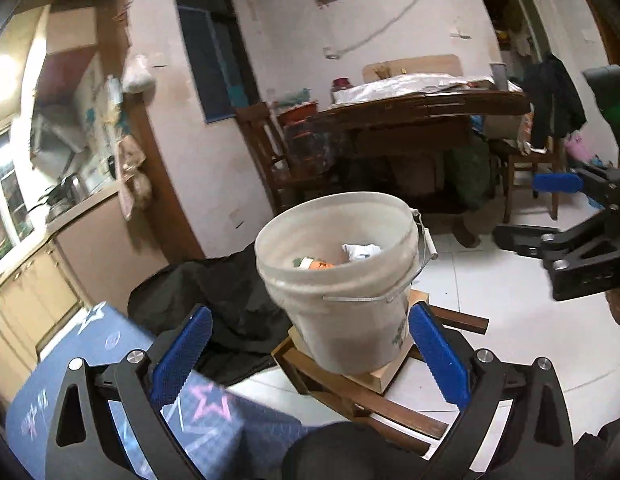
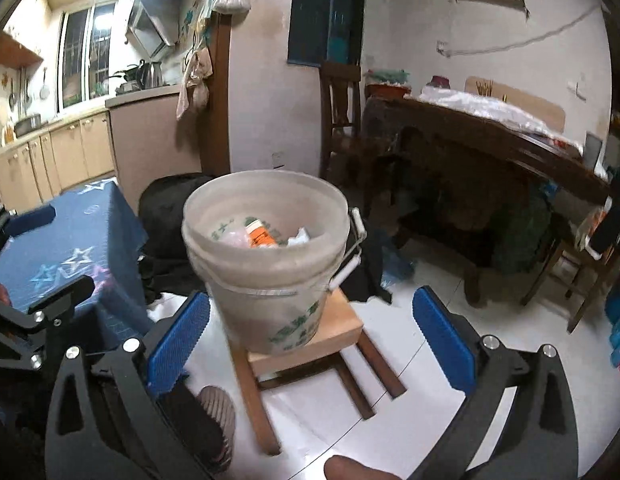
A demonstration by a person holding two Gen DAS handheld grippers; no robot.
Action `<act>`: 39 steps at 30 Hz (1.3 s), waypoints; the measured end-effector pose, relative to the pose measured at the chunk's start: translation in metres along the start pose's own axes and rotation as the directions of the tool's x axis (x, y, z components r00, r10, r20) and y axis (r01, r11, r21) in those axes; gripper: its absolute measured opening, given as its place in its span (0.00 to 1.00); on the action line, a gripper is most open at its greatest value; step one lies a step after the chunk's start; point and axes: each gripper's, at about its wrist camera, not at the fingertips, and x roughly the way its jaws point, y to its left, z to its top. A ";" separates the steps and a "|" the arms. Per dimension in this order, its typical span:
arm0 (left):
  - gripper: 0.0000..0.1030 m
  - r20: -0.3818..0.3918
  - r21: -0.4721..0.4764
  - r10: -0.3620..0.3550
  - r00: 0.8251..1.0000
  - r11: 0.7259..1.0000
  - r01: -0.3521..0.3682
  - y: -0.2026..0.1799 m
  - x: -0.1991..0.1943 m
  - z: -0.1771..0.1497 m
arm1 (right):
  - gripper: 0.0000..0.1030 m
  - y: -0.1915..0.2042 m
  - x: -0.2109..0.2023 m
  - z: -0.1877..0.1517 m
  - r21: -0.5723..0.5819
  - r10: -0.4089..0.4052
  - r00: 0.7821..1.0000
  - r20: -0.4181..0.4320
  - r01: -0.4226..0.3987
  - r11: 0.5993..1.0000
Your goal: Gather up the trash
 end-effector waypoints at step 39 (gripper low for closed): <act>0.95 0.108 -0.069 0.030 0.994 0.997 -0.023 -0.020 -0.123 -0.013 | 0.95 0.004 -0.105 -0.037 -0.030 -0.147 0.987 0.063 0.149 0.988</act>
